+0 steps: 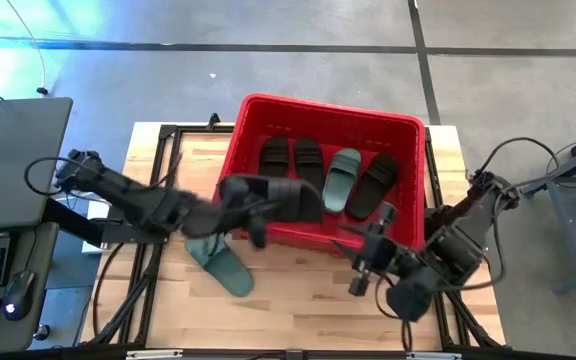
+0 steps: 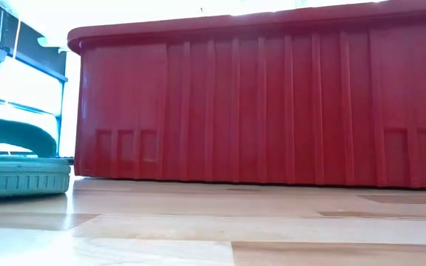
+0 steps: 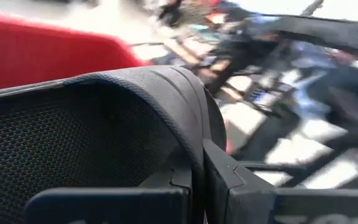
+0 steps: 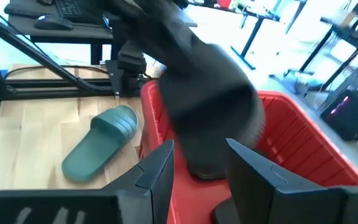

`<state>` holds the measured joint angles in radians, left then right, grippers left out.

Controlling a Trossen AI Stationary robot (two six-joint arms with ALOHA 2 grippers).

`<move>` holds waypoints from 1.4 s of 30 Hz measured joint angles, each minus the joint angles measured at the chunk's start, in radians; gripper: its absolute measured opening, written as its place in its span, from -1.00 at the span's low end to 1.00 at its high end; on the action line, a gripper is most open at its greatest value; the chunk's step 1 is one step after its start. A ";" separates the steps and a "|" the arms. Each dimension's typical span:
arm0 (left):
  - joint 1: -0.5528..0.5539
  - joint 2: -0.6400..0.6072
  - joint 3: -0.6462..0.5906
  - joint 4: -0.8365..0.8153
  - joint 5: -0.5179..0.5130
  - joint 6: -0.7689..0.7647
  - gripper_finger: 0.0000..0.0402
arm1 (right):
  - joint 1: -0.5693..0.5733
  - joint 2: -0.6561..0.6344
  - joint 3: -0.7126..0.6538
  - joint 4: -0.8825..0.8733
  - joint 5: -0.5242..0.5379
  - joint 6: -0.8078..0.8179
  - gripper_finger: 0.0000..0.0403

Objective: Pick and place slides into bin
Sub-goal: Put the black slide into the red bin

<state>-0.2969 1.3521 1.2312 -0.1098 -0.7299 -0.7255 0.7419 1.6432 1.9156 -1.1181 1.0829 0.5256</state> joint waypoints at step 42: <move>0.396 0.495 -0.002 -0.138 0.669 -0.188 -0.24 | 0.151 0.078 0.000 -0.315 -0.187 0.417 -0.36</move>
<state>0.0990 1.8473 1.2293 -0.2474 -0.0611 -0.9132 0.8925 1.7213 1.9156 -1.4330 0.8961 0.9428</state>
